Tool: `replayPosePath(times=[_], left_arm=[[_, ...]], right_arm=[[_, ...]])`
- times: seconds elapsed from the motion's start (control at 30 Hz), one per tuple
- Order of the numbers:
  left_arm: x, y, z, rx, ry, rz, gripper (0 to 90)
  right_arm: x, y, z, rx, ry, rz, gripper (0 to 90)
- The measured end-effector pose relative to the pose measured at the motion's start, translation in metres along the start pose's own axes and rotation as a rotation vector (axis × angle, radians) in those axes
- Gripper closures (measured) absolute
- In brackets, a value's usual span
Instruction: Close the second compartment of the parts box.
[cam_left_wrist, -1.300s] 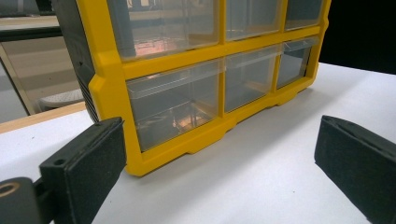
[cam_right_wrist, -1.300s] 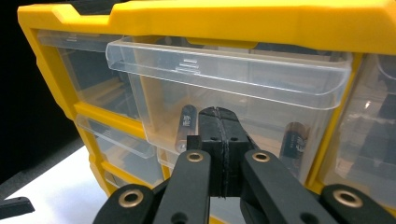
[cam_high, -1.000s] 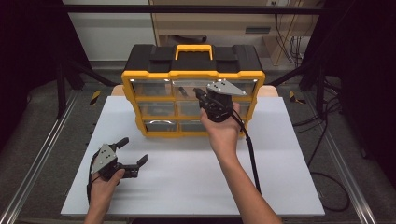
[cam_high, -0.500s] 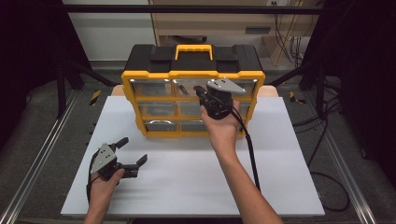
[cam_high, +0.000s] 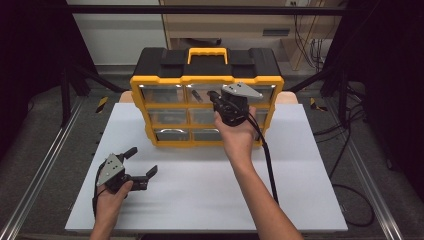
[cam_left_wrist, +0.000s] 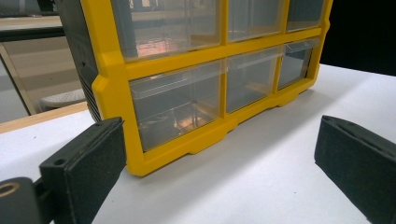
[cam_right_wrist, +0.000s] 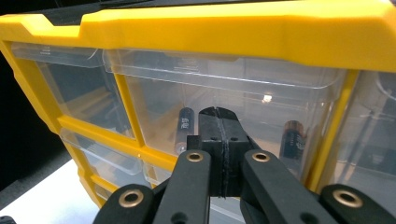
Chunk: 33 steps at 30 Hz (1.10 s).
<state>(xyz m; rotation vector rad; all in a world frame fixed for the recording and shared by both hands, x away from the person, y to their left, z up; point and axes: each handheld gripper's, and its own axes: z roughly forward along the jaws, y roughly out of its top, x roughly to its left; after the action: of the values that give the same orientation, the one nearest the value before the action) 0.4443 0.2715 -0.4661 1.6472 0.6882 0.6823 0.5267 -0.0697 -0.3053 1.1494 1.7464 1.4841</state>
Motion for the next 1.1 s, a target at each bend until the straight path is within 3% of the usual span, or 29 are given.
replayPosePath(times=[0.3,0.5,1.1], left_arm=[[-0.0003,-0.0001,0.0006,0.001,-0.001,0.0,1.9],[-0.0002,-0.0008,0.002,0.006,-0.002,0.003,1.9],[0.0005,-0.0004,0.0026,0.001,-0.001,-0.002,1.9]], right_arm=[[0.0002,-0.0005,0.0012,-0.002,0.007,0.015,90.0],[-0.0008,-0.002,0.0029,-0.008,0.027,0.054,90.0],[0.0007,-0.0053,0.0006,-0.003,0.025,0.05,90.0]])
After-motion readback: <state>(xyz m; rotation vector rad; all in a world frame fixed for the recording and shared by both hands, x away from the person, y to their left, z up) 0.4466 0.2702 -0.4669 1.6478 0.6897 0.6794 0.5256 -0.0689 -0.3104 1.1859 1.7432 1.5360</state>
